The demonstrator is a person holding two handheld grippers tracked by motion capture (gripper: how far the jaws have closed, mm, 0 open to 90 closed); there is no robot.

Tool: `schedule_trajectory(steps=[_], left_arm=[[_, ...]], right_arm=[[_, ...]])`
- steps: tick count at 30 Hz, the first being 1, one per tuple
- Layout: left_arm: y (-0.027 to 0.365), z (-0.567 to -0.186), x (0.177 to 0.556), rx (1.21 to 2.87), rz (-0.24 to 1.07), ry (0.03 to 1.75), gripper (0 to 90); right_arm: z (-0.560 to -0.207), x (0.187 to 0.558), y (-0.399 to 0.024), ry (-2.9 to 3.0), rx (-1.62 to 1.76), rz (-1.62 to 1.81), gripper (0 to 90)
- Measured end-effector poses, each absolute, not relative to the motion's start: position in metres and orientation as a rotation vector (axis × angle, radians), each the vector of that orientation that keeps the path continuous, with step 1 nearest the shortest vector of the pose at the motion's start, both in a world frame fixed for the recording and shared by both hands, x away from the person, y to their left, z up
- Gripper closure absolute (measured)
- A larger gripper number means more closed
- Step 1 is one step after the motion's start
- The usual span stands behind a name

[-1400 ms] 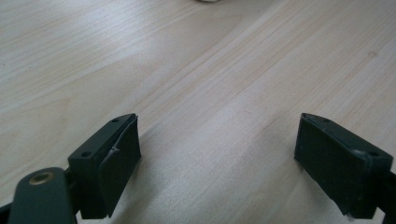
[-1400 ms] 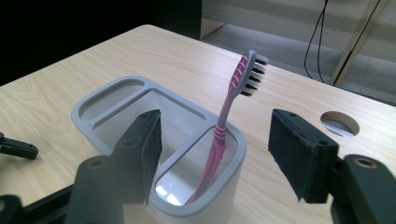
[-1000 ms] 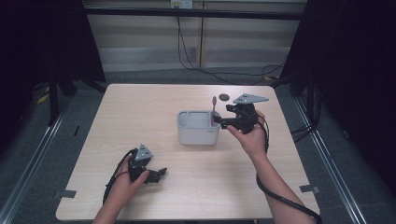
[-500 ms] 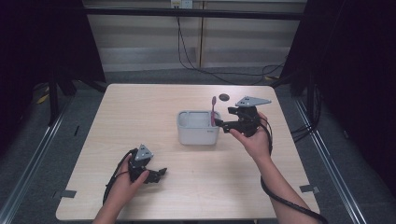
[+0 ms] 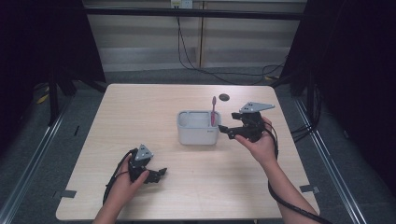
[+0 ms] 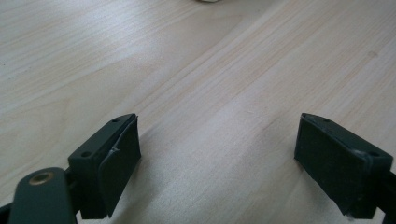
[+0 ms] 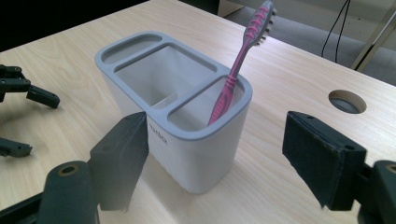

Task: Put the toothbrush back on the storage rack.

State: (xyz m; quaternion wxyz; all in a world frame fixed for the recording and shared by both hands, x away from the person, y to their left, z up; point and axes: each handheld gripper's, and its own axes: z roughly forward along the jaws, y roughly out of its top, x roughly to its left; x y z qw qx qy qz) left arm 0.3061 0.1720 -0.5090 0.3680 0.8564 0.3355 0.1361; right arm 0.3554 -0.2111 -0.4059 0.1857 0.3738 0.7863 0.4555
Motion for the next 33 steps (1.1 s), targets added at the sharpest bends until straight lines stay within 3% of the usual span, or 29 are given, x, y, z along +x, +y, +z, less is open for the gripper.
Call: schedule_trajectory(steps=[33], left_arm=[[0.172, -0.509, 0.306, 2.199, 0.351, 0.862, 13.8]], right_arm=[[-0.443, 0.336, -0.237, 2.298, 1.056, 1.25, 21.2]])
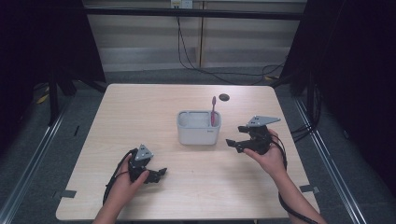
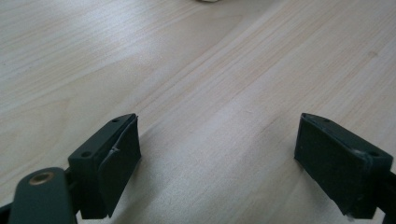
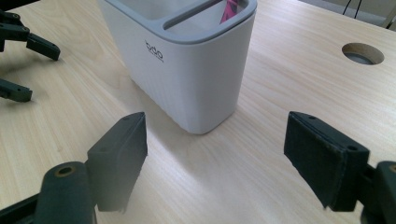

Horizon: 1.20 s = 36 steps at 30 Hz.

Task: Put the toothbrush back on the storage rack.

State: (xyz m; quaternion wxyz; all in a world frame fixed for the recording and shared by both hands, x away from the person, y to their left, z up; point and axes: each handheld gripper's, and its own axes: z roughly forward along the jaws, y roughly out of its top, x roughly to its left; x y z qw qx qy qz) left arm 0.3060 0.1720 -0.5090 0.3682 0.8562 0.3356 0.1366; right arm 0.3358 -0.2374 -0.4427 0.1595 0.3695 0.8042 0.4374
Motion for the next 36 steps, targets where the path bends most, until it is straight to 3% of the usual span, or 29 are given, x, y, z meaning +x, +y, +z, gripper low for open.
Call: schedule_trajectory(steps=[36], left_arm=[[0.172, -0.509, 0.306, 2.198, 0.351, 0.862, 13.9]], right_arm=[[-0.483, 0.32, -0.261, 2.439, 1.087, 1.139, 21.2]])
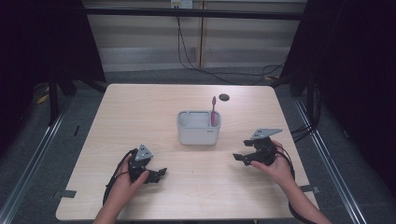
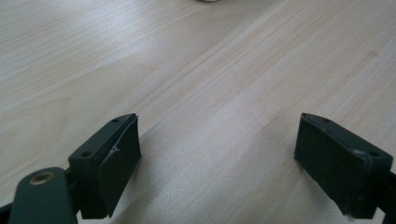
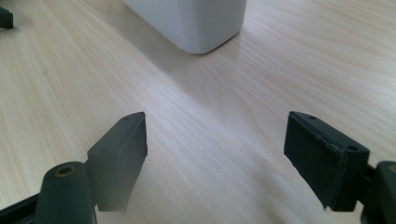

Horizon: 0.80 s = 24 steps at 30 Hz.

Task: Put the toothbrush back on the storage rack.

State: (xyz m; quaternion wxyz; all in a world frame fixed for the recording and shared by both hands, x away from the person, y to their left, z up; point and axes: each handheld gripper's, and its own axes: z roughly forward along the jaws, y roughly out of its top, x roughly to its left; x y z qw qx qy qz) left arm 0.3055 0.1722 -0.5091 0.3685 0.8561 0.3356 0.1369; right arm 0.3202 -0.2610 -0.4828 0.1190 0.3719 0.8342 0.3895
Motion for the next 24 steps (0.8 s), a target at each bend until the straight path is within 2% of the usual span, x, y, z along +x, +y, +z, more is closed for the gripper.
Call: schedule_trajectory(steps=[24], left_arm=[[0.172, -0.509, 0.305, 2.197, 0.355, 0.863, 13.9]], right_arm=[[-0.506, 0.317, -0.268, 2.489, 1.061, 1.002, 20.5]])
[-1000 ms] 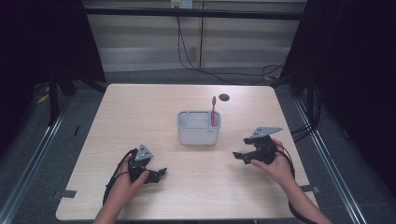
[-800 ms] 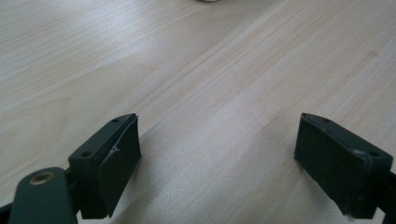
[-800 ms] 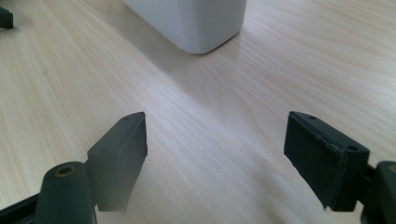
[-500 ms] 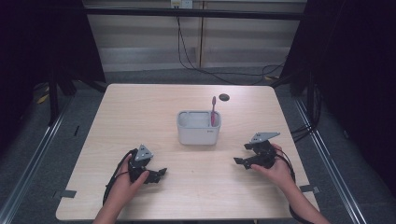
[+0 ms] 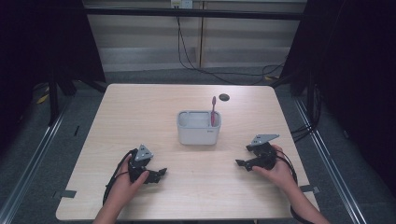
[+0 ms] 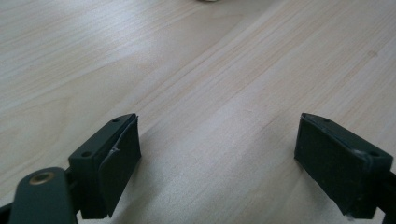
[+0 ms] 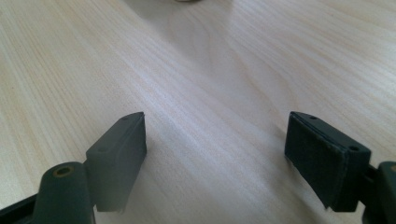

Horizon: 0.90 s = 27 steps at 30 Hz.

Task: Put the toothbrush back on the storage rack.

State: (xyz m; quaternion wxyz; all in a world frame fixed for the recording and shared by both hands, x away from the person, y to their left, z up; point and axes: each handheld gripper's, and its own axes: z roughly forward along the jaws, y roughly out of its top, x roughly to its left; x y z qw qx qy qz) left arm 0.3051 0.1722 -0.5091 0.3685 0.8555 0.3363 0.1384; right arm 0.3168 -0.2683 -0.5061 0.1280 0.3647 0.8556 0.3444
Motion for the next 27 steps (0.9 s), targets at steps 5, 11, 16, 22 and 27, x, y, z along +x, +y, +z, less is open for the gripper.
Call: schedule_trajectory(steps=[5, 11, 16, 22, 27], left_arm=[[0.1724, -0.509, 0.305, 2.199, 0.353, 0.86, 13.9], [0.1723, -0.5089, 0.3047, 2.199, 0.352, 0.862, 13.9], [0.1723, -0.5089, 0.3046, 2.199, 0.352, 0.864, 13.9], [0.1723, -0.5089, 0.3046, 2.199, 0.351, 0.863, 13.9], [0.1722, -0.5089, 0.3044, 2.198, 0.35, 0.864, 13.9]], right_arm=[[-0.5083, 0.3166, -0.2707, 2.478, 1.047, 1.029, 18.6], [-0.5104, 0.3157, -0.2725, 2.465, 1.03, 1.054, 17.7], [-0.5114, 0.3148, -0.2735, 2.457, 1.033, 1.058, 16.0], [-0.5129, 0.3143, -0.2742, 2.444, 1.038, 1.069, 14.6], [-0.5129, 0.3143, -0.2742, 2.444, 1.039, 1.068, 14.4]])
